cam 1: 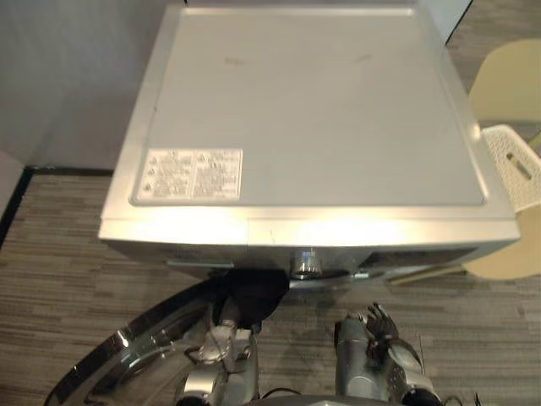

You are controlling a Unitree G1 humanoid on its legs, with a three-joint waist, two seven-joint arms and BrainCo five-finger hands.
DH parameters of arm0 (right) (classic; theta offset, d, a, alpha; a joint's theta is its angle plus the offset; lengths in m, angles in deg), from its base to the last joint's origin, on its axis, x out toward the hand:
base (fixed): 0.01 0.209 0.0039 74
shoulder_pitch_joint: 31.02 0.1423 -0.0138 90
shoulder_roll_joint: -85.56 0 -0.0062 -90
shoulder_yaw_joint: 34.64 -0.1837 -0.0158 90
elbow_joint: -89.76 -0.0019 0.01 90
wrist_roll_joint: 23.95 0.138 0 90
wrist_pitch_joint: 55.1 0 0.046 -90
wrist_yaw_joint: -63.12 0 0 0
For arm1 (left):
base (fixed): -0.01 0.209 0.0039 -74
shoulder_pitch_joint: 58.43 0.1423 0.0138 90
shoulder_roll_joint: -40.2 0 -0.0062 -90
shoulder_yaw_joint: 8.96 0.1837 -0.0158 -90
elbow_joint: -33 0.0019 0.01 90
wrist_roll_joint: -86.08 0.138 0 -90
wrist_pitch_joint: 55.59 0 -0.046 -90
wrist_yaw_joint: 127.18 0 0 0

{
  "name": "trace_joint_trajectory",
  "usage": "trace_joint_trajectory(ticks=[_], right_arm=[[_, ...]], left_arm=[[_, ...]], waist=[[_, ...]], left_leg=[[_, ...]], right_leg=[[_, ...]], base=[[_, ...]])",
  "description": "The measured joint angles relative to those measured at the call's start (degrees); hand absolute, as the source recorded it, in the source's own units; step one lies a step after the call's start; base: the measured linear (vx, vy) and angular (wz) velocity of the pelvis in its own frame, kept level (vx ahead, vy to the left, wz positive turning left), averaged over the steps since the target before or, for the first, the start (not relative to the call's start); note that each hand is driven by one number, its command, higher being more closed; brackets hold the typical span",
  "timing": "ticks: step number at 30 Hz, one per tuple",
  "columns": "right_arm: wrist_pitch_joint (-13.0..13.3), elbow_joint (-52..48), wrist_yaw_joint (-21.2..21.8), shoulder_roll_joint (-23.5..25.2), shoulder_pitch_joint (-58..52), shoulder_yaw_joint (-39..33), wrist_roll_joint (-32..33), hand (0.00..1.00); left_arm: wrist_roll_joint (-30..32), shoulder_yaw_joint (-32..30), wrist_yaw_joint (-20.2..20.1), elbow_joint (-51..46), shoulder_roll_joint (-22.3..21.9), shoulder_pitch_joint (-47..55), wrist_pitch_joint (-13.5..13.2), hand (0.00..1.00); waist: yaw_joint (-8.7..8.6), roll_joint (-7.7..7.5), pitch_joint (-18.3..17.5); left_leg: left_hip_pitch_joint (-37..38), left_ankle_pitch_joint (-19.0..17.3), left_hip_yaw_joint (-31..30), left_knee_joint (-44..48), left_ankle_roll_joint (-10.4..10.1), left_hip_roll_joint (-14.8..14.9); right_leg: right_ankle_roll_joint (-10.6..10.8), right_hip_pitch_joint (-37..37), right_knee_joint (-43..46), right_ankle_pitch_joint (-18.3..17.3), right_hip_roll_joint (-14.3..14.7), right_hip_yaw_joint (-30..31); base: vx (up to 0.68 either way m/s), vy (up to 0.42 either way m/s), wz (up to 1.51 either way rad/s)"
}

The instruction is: Pick up the laundry basket with both hands and put the clothes into the washing machine.

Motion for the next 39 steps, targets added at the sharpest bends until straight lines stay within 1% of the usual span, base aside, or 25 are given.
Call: trace_joint_trajectory(ticks=[1,2,5,7,10,13,14,16,18,19,20,21,22,24,25,26,27,28,29,31,33,35,36,38,39], right_arm=[[0.3,-0.1,-0.4,0.2,0.7,0.3,0.1,0.0],[1.1,-1.4,-0.9,0.5,2.0,1.2,0.6,0.0],[1.2,-3.7,-1.6,0.8,4.5,3.3,2.1,0.0],[1.3,-5.0,-2.4,1.4,5.9,4.5,2.8,0.0],[1.5,-7.7,-3.6,2.7,8.4,6.1,4.3,0.0],[2.3,-11.0,-5.0,2.8,10.3,6.2,4.5,0.0],[2.5,-13.3,-5.8,2.9,11.3,6.3,5.0,0.0],[2.9,-15.1,-6.4,2.9,12.1,6.5,5.6,0.0],[3.8,-18.8,-7.1,2.8,12.1,6.5,6.8,0.0],[4.1,-20.3,-7.1,2.8,12.1,6.4,6.9,0.0],[4.4,-21.1,-7.0,2.8,12.2,6.4,6.9,0.0],[4.8,-22.5,-7.0,2.5,12.3,6.3,7.1,0.0],[5.2,-23.0,-7.0,1.8,12.2,5.9,7.2,0.0],[5.3,-22.8,-6.6,1.4,11.6,5.3,7.3,0.0],[5.4,-22.4,-6.1,1.2,10.3,4.9,7.5,0.0],[5.4,-22.4,-5.5,1.3,8.2,4.1,9.0,0.0],[5.5,-22.5,-5.3,1.3,7.4,3.6,9.1,0.0],[5.8,-22.2,-5.1,0.8,6.2,3.1,9.1,0.0],[5.6,-21.3,-4.7,0.2,4.7,3.0,9.3,0.0],[5.8,-21.2,-4.4,0.1,3.1,2.6,9.3,0.0],[5.8,-21.0,-4.1,0.1,1.7,2.5,9.5,0.0],[5.5,-20.7,-2.7,0.1,-0.2,2.2,10.8,0.0],[5.6,-20.7,-2.0,0.0,-0.6,2.2,11.1,0.0],[5.6,-20.8,-1.8,-0.2,-0.9,2.1,11.2,0.0],[5.6,-21.1,-1.8,-0.3,-1.2,2.0,11.1,0.0]], left_arm=[[0.0,0.9,0.0,0.0,-0.1,-1.1,0.0,1.0],[0.0,3.1,0.1,0.1,-0.7,-3.7,0.0,1.0],[0.0,6.7,0.7,0.5,-2.3,-8.0,0.1,1.0],[0.1,7.8,1.6,1.1,-3.7,-10.8,0.1,1.0],[0.1,8.6,2.9,4.0,-4.8,-15.8,0.2,1.0],[0.0,7.3,5.0,6.8,-5.4,-21.8,0.8,1.0],[0.0,3.8,6.4,8.0,-5.6,-25.7,1.0,1.0],[-0.1,-0.8,7.9,9.0,-5.5,-29.5,1.0,1.0],[-3.2,-10.3,11.5,9.1,-3.1,-36.3,1.0,1.0],[-5.0,-13.4,12.7,9.2,-1.2,-39.0,1.1,1.0],[-6.5,-15.6,13.6,9.2,0.3,-40.9,1.1,1.0],[-9.8,-18.4,14.1,9.2,4.0,-44.4,1.4,1.0],[-13.1,-19.1,14.0,9.0,6.2,-47.6,1.9,1.0],[-16.4,-22.3,14.6,9.2,9.3,-51.9,2.1,1.0],[-17.9,-24.4,14.9,9.1,13.2,-55.2,2.1,1.0],[-19.5,-25.8,15.7,8.6,17.0,-58.8,1.5,1.0],[-20.6,-26.2,16.2,8.0,18.4,-60.2,0.8,1.0],[-21.6,-28.4,16.5,3.8,19.1,-61.5,-1.6,1.0],[-22.5,-28.1,16.3,2.1,19.2,-61.5,-3.4,1.0],[-22.6,-27.7,17.5,2.0,19.4,-63.4,-3.8,1.0],[-22.5,-26.6,18.8,1.0,20.4,-64.7,-4.4,1.0],[-22.3,-23.4,21.1,-0.3,22.7,-66.6,-5.0,1.0],[-20.9,-22.1,22.7,-0.4,24.1,-66.7,-5.6,1.0],[-17.3,-20.0,25.1,-0.4,25.6,-67.1,-5.7,1.0],[-14.1,-18.4,26.6,-0.4,26.6,-67.4,-5.6,1.0]], waist=[[-0.02,0.02,0.5],[0.17,-0.02,1.4],[0.64,-0.54,2.9],[1.49,-0.72,4.2],[1.61,-1.19,6.4],[1.61,-1.51,8.1],[1.53,-2.04,9.6],[1.37,-2.81,10.7],[1.0,-3.83,11.2],[0.82,-4.24,11.5],[0.75,-4.58,11.6],[0.37,-4.85,11.8],[-0.24,-4.9,11.8],[-0.91,-5.22,11.9],[-1.91,-5.22,11.9],[-2.25,-5.22,11.9],[-2.41,-5.21,11.9],[-2.9,-5.25,12.0],[-2.5,-5.25,12.0],[-1.88,-5.26,12.0],[-1.96,-5.29,11.9],[-1.99,-5.33,11.9],[-1.96,-5.35,11.9],[-1.96,-5.36,11.9],[-1.89,-5.36,11.9]], left_leg=[[-1.0,0.0,-0.1,0.7,0.0,0.0],[-3.8,0.0,-0.5,2.4,0.0,0.2],[-9.1,0.3,-1.0,4.7,-0.5,0.5],[-12.2,0.5,-1.6,6.5,-1.0,1.1],[-17.2,0.7,-2.6,9.7,-1.4,1.8],[-22.5,0.2,-3.1,13.6,-2.2,2.6],[-24.6,0.0,-3.5,15.5,-2.6,3.3],[-26.4,-0.5,-3.7,17.1,-3.0,4.1],[-30.2,-0.8,-3.8,19.7,-3.5,5.7],[-31.5,-1.0,-3.6,20.5,-3.5,6.6],[-32.1,-1.1,-3.4,20.8,-3.6,7.2],[-33.6,-1.3,-3.2,21.4,-3.8,8.4],[-34.6,-1.3,-3.0,21.5,-3.8,9.1],[-35.2,-1.3,-2.8,21.5,-3.9,10.2],[-36.0,-1.3,-3.0,21.5,-3.9,10.8],[-36.9,-1.1,-3.2,21.6,-4.2,11.2],[-37.2,-1.1,-3.4,21.6,-4.3,11.2],[-38.1,-1.0,-3.8,21.7,-4.5,11.3],[-38.2,-0.9,-4.0,22.1,-4.6,12.0],[-38.7,-0.8,-4.5,22.3,-4.9,12.3],[-39.6,-0.8,-5.2,22.6,-5.0,12.3],[-40.9,-0.6,-5.8,23.2,-5.3,12.2],[-41.3,-0.4,-6.1,23.5,-5.6,12.2],[-41.7,-0.2,-6.7,23.8,-5.9,12.0],[-41.9,-0.1,-7.2,23.9,-6.1,12.0]], right_leg=[[0.8,-1.0,0.8,-0.4,0.1,0.1],[0.9,-3.8,2.8,-0.5,0.5,0.3],[1.2,-9.4,5.9,-0.5,1.0,0.7],[1.2,-12.7,7.7,-0.5,2.3,0.9],[1.1,-18.2,11.7,-0.7,3.7,1.4],[1.0,-24.1,15.8,-0.9,5.2,2.3],[0.8,-26.5,17.7,-1.1,6.2,2.7],[0.9,-28.7,19.4,-1.5,7.2,3.1],[0.9,-33.2,21.6,-1.4,9.4,4.0],[0.7,-34.9,22.2,-1.2,10.4,4.5],[0.5,-35.8,22.5,-0.9,11.0,4.8],[0.5,-37.6,22.7,-0.5,12.3,5.2],[0.5,-38.9,22.7,-0.1,12.9,5.5],[-0.3,-39.9,22.8,0.4,13.9,5.7],[-0.5,-40.8,22.7,0.5,14.4,5.5],[-0.7,-41.9,22.8,0.7,14.6,5.4],[-0.8,-42.3,22.8,0.8,14.8,5.3],[-1.3,-43.1,23.1,1.1,15.1,5.0],[-1.6,-43.4,23.7,1.3,15.8,4.6],[-2.0,-44.0,23.8,1.6,16.1,4.1],[-2.1,-44.6,24.1,1.8,16.3,3.8],[-3.0,-46.3,25.0,2.2,16.5,3.8],[-3.2,-46.9,25.5,2.3,16.5,3.8],[-3.2,-47.5,26.1,2.4,16.6,3.5],[-3.3,-47.7,26.5,2.4,16.7,3.2]], base=[[-0.29,0.028,-0.01],[-0.17,0.006,0.01],[-0.17,-0.011,-0.06],[-0.14,-0.03,-0.2],[-0.08,-0.043,-0.2],[-0.07,-0.043,-0.28],[-0.05,-0.055,-0.3],[-0.06,-0.07,-0.31],[-0.07,-0.08,-0.48],[-0.06,-0.07,-0.51],[-0.06,-0.068,-0.53],[-0.05,-0.062,-0.5],[-0.04,-0.058,-0.41],[-0.03,-0.047,-0.27],[-0.02,-0.039,-0.31],[0.0,-0.017,-0.23],[0.01,-0.005,-0.17],[0.02,-0.014,-0.1],[0.02,-0.02,-0.1],[-0.02,-0.008,-0.07],[-0.05,0.017,-0.01],[-0.07,0.026,-0.03],[-0.06,0.014,-0.02],[0.0,0.0,0.0],[0.0,0.0,0.0]])
